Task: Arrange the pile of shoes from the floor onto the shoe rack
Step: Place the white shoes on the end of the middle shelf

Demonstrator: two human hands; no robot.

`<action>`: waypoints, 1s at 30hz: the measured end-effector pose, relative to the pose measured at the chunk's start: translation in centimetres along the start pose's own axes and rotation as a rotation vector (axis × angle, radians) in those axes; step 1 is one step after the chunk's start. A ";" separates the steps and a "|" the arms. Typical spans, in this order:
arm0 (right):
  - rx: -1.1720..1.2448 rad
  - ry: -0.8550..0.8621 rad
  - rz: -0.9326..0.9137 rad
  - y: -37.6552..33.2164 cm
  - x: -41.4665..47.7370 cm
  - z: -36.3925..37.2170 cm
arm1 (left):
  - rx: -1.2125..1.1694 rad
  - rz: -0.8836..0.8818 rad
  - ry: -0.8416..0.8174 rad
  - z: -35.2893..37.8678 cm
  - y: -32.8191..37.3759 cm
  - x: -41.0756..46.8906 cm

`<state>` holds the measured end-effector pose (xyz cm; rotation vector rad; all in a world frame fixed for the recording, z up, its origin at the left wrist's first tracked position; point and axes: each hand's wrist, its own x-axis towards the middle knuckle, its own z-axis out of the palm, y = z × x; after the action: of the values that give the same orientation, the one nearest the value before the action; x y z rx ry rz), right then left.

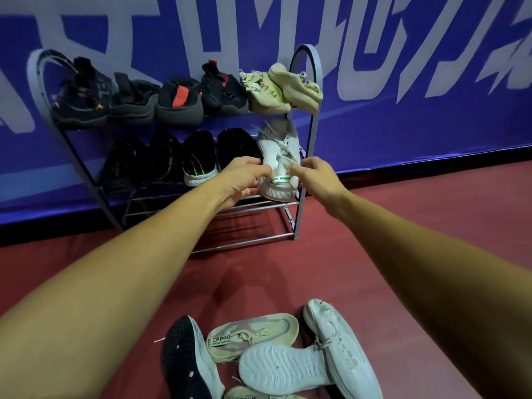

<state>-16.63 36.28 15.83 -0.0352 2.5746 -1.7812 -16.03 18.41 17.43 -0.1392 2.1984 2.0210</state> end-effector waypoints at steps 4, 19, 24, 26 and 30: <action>0.234 -0.037 0.103 -0.3 1.2 1.3 | 0.033 0.018 0.061 -0.4 -0.6 1.1; 0.442 0.006 0.178 1.8 4.9 3.1 | 0.532 0.226 0.133 -0.7 -2.9 5.3; 0.461 -0.008 0.181 2.5 5.6 3.3 | 0.725 0.241 0.228 -0.9 -3.8 6.6; 0.436 -0.044 0.145 3.2 5.9 3.4 | 0.813 0.243 0.243 -0.6 -3.7 6.9; 0.435 -0.039 0.137 4.3 7.3 3.1 | 0.890 0.248 0.261 0.0 -3.6 8.0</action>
<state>-23.94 34.72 10.77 0.1061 2.0528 -2.2087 -23.33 18.38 12.51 -0.0184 3.1716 0.9541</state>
